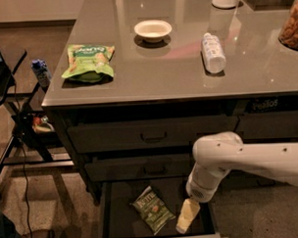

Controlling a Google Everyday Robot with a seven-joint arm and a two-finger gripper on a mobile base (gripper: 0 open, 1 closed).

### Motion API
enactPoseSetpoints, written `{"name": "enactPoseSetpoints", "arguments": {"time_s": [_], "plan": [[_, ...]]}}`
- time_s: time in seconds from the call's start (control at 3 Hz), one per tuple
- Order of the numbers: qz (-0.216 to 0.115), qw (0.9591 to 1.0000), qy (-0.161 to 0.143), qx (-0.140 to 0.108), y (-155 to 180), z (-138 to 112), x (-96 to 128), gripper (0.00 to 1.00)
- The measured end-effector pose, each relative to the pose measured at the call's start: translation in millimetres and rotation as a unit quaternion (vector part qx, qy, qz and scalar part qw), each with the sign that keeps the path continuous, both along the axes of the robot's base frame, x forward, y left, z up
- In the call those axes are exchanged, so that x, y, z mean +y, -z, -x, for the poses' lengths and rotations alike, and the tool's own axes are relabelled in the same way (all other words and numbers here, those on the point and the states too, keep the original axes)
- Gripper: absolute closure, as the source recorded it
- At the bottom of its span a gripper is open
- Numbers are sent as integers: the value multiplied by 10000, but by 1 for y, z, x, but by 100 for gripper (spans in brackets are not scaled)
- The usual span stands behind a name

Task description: Pick green jalapeno chip bag from bottom drawer and place on counter

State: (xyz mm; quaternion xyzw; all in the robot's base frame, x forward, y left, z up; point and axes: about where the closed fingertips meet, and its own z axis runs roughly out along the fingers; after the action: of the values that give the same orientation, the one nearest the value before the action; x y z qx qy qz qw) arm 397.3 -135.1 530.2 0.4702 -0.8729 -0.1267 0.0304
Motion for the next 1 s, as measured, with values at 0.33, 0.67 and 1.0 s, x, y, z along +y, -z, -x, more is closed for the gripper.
{"name": "enactPoseSetpoints", "arguments": {"time_s": [0.33,0.67,1.0], "plan": [[-390,9985,219,327,52,8,8,0],[-449,9976,231,482,67,15,11,0],[-449,9976,231,482,67,15,11,0]]}}
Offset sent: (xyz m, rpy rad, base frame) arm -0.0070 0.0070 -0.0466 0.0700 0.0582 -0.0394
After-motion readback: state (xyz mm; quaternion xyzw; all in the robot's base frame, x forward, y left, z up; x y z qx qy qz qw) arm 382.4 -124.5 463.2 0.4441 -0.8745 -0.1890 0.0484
